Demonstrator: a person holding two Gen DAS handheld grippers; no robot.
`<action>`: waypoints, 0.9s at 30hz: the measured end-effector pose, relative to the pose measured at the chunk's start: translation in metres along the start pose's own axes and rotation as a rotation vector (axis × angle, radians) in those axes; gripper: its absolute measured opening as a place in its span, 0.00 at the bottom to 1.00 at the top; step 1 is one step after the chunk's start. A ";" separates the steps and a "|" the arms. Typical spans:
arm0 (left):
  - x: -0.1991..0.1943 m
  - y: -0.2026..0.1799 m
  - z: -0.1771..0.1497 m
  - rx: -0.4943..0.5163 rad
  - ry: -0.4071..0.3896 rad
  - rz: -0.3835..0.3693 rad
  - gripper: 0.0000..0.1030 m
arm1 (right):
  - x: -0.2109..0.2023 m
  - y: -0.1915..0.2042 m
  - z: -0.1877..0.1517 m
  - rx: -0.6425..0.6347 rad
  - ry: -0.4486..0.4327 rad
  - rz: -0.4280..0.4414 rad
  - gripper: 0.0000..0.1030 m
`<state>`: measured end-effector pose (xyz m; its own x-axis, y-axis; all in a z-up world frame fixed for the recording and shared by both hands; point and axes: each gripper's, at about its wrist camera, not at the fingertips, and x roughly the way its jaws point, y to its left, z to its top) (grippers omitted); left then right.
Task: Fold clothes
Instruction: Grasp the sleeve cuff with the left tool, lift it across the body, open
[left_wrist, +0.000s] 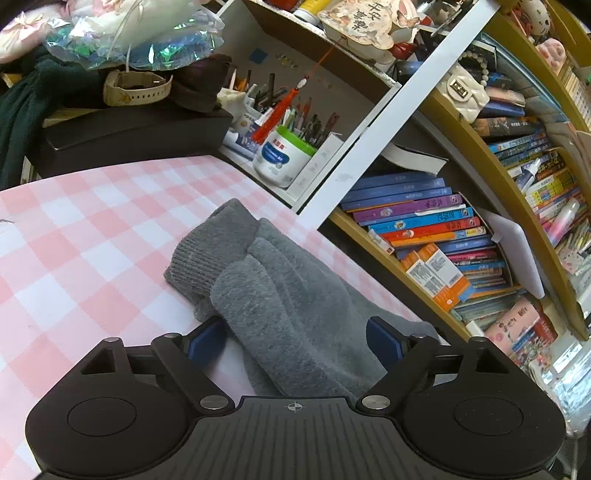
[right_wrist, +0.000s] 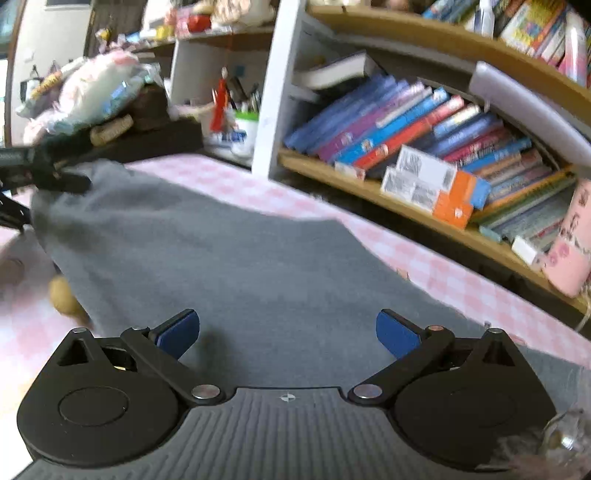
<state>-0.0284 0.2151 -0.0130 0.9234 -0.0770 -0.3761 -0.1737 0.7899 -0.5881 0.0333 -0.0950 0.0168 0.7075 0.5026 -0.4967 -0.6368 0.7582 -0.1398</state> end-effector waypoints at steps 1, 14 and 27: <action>0.000 -0.001 0.000 -0.002 -0.003 0.003 0.84 | -0.001 0.003 0.001 -0.003 -0.006 0.009 1.00; 0.000 0.007 0.000 -0.085 -0.037 0.052 0.51 | 0.005 0.031 -0.006 -0.149 0.027 -0.006 1.00; -0.005 -0.002 -0.002 -0.034 -0.101 0.029 0.17 | 0.008 0.026 -0.005 -0.111 0.046 0.020 1.00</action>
<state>-0.0335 0.2130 -0.0113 0.9474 0.0083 -0.3200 -0.2103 0.7699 -0.6026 0.0208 -0.0729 0.0049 0.6812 0.4955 -0.5389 -0.6824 0.6962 -0.2225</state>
